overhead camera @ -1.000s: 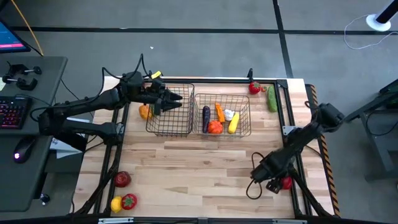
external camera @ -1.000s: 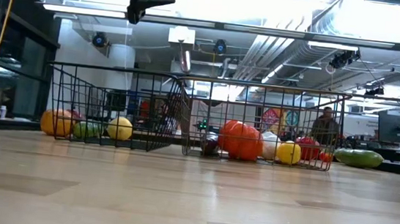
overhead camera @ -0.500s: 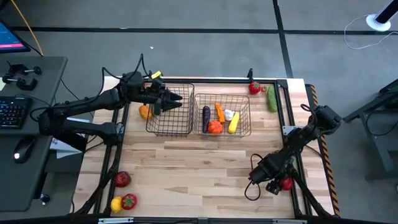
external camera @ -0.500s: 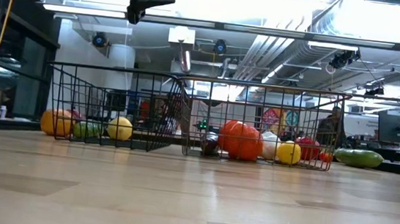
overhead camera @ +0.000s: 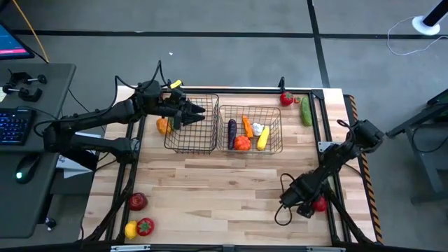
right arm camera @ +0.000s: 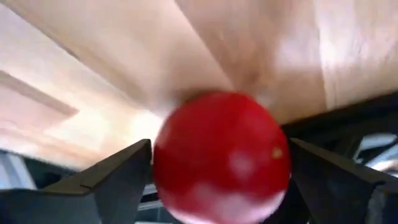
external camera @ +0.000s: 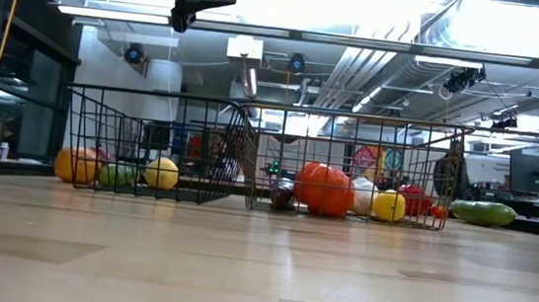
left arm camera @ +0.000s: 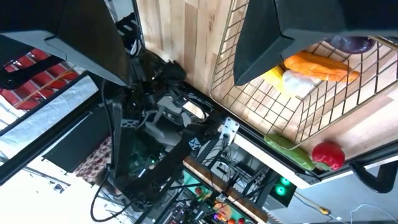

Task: Sort produce into baskets
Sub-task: Put the bottom right tomato into the left wire basket

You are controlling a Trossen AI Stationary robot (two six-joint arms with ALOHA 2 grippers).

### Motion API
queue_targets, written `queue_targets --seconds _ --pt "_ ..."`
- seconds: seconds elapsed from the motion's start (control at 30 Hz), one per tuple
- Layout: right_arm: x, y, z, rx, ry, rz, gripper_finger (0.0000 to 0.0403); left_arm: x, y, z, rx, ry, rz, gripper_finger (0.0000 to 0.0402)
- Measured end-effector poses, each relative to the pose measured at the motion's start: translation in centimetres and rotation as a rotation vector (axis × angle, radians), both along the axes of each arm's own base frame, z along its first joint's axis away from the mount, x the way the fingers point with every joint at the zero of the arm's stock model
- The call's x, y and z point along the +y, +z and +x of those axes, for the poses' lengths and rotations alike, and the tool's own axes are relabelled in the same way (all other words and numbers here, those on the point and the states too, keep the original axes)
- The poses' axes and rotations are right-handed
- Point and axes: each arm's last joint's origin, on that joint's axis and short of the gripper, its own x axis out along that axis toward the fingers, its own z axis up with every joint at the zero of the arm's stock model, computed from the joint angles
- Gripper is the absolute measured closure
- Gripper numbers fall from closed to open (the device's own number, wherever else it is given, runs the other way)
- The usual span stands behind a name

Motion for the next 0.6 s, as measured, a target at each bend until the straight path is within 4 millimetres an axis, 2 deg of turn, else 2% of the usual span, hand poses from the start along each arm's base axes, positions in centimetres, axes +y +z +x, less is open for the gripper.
queue_targets --seconds 0.17,0.4,0.6 --pt "0.1 0.2 -0.1 0.05 -0.052 0.004 0.0026 0.0 0.0 0.0 0.0 0.0 0.0 0.0126" --pt "0.8 0.0 -0.1 0.007 -0.042 0.015 0.0027 0.0 -0.1 0.0 0.006 0.0 -0.002 0.0126" --pt "1.7 -0.9 -0.7 0.092 -0.016 0.056 0.0027 0.0 -0.3 -0.1 0.03 0.0 -0.012 0.0126"
